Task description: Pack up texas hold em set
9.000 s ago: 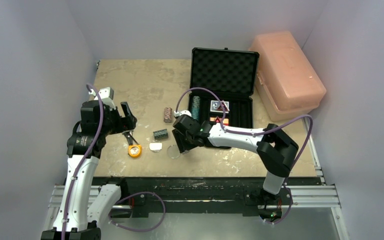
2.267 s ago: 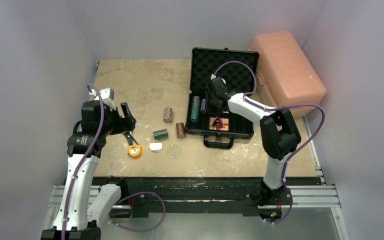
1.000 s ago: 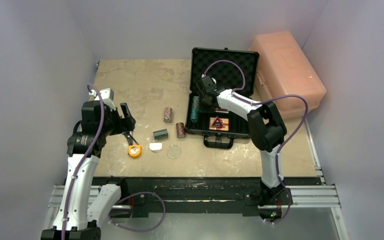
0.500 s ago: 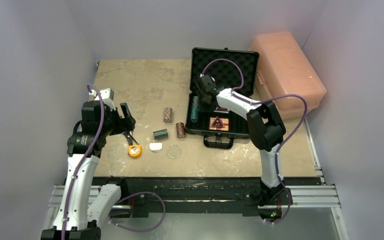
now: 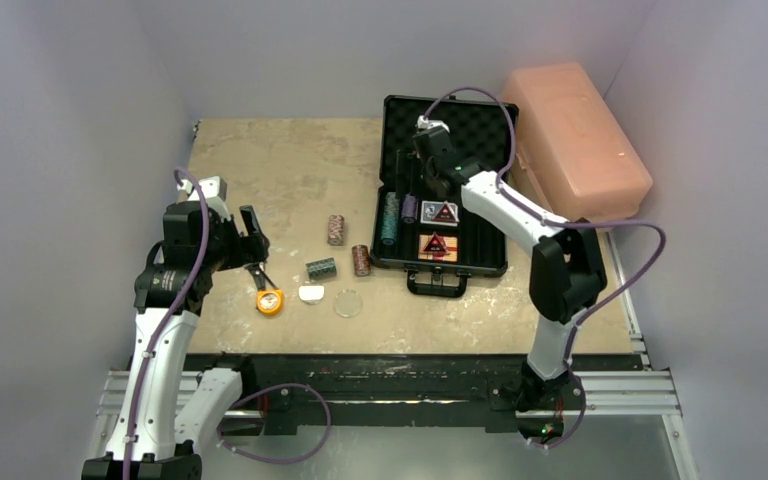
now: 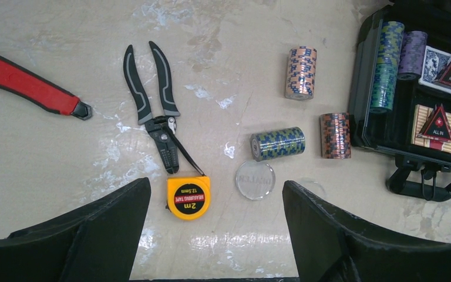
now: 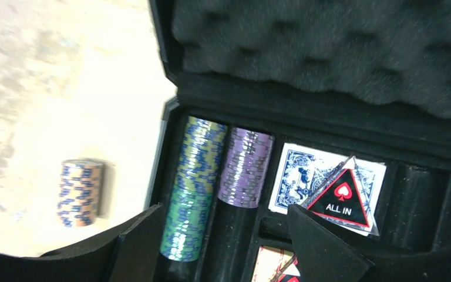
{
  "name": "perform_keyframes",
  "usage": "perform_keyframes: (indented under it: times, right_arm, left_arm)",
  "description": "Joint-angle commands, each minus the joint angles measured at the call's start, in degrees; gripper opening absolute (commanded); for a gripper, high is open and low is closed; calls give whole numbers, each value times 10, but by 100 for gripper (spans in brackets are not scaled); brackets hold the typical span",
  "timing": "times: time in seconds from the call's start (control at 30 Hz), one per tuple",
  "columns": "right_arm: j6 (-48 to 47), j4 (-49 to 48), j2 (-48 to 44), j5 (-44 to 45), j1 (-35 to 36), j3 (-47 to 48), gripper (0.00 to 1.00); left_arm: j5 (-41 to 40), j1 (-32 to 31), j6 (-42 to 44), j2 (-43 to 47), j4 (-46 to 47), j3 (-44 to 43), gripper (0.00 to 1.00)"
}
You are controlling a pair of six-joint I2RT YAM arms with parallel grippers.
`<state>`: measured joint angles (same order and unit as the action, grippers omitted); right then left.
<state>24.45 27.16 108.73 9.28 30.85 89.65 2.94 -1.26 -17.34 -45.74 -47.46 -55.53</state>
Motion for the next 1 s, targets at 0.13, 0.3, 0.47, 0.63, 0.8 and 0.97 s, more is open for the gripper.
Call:
perform_keyframes:
  times: [0.13, 0.3, 0.47, 0.63, 0.8, 0.97]
  right_arm:
    - [-20, -48, -137, -9, 10, -74, 84]
    - [-23, -60, -203, -7, 16, -126, 88]
    - [-24, -58, -266, -8, 28, -179, 99]
    - [-18, -58, -324, -10, 40, -236, 99]
    - [-19, -84, -364, -40, 56, -298, 99]
    - [-12, -88, -377, -34, 83, -324, 99]
  left_arm:
    - [-26, 3, 12, -2, 14, -9, 88]
    - [-10, 3, 15, -8, 11, -17, 90]
    - [36, 2, -3, 13, 27, 0, 94]
    - [8, -85, -41, -12, -2, 0, 98]
    - [-28, -189, -98, -28, 4, 24, 99]
    - [-87, -246, -152, -45, 23, 56, 99]
